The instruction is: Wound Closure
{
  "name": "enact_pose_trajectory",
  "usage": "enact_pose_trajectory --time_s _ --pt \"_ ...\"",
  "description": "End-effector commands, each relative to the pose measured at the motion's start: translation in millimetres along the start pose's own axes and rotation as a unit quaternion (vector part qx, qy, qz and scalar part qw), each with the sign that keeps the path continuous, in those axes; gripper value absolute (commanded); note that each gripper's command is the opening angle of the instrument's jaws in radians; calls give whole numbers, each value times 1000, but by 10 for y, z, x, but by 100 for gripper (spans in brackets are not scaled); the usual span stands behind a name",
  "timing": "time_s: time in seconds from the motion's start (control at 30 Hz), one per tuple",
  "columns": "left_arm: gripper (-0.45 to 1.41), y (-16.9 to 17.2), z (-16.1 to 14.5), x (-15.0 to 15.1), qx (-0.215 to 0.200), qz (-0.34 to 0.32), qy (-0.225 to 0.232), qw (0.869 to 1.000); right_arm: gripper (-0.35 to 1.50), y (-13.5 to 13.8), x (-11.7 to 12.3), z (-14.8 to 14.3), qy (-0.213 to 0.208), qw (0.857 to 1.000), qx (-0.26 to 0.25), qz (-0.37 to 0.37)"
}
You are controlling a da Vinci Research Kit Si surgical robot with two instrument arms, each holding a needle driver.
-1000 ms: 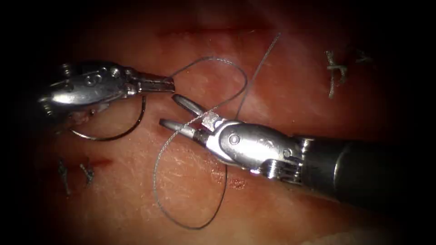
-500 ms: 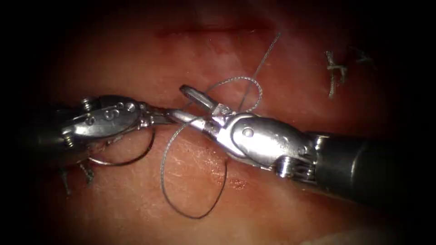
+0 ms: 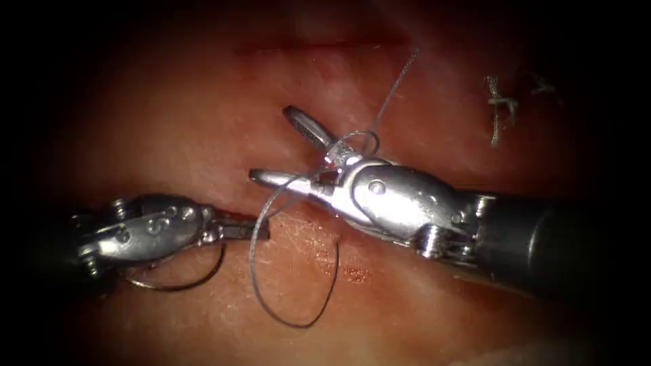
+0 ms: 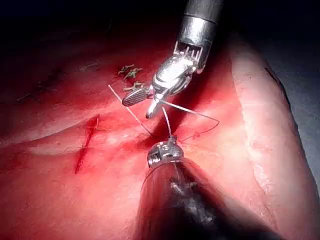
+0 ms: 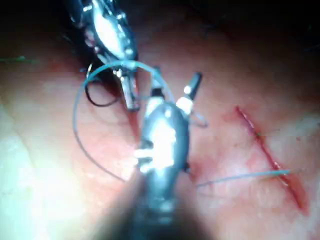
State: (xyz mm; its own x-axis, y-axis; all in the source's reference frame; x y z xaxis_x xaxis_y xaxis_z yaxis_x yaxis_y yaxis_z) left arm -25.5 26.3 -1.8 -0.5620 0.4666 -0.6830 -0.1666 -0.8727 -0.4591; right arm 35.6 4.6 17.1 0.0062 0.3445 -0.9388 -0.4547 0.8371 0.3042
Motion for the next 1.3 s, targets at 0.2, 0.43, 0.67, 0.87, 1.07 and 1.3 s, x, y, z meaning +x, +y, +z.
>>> enact_pose_trajectory --time_s 0.2,0.43,0.67,0.87,1.07,1.3 --pt "-45 13 0 0 -5 2 -4 1000 110 5 -11 3 -13 1000 -9 -6" --pt "-45 32 -5 12 -10 1 -7 1000 108 7 -26 2 -41 999 -14 -24" --pt "-45 34 -38 42 8 6 -13 1000 106 7 -44 1 -60 998 -8 -33" --pt "-45 26 -74 66 31 22 -25 999 106 4 -42 1 -61 997 -6 -36" --pt "-45 16 -88 82 41 30 -32 998 106 -3 -40 2 -60 998 -3 -36" --pt "-45 -23 -66 110 44 29 -33 998 106 -18 -43 6 -71 996 28 -42"
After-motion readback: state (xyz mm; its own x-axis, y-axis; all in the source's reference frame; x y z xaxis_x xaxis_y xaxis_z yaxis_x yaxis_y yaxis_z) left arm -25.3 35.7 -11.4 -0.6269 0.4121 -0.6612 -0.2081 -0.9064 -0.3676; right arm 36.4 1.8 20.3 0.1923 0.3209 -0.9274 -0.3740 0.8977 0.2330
